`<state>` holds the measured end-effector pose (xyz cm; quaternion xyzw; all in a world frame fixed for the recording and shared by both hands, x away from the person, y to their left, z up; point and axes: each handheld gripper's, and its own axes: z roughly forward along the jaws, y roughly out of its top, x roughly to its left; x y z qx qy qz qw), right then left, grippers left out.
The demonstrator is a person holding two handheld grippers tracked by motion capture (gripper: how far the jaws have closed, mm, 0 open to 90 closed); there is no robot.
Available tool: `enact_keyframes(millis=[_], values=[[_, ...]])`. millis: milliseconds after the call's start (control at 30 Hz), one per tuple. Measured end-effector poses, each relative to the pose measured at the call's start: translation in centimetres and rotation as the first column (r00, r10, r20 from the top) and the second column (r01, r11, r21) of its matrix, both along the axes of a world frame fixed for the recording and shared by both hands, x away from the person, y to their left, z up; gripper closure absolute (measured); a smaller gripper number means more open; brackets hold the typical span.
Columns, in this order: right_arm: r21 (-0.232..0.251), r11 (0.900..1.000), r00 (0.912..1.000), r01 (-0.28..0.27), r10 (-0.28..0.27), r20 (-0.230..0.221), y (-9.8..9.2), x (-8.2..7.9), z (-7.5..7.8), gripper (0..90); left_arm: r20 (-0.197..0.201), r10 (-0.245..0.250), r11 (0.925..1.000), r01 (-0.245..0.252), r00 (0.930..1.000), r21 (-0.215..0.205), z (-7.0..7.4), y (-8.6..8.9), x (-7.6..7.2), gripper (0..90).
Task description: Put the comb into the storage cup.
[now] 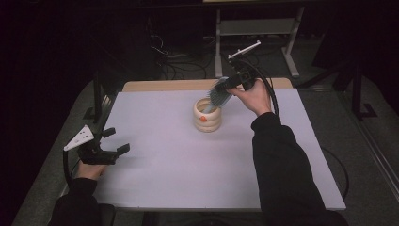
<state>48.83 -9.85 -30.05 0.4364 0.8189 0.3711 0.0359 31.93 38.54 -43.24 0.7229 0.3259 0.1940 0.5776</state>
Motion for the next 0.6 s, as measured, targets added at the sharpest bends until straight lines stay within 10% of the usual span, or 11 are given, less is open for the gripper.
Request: enact_keyframes(millis=[600], values=[[0.031, 0.999, 0.9995, -0.013, 0.012, 0.029, -1.3, -0.5, -0.9, 0.0, 0.013, -0.020, 0.9998, 0.020, 0.9997, -0.007, 0.3, -0.6, -0.3, 0.0]])
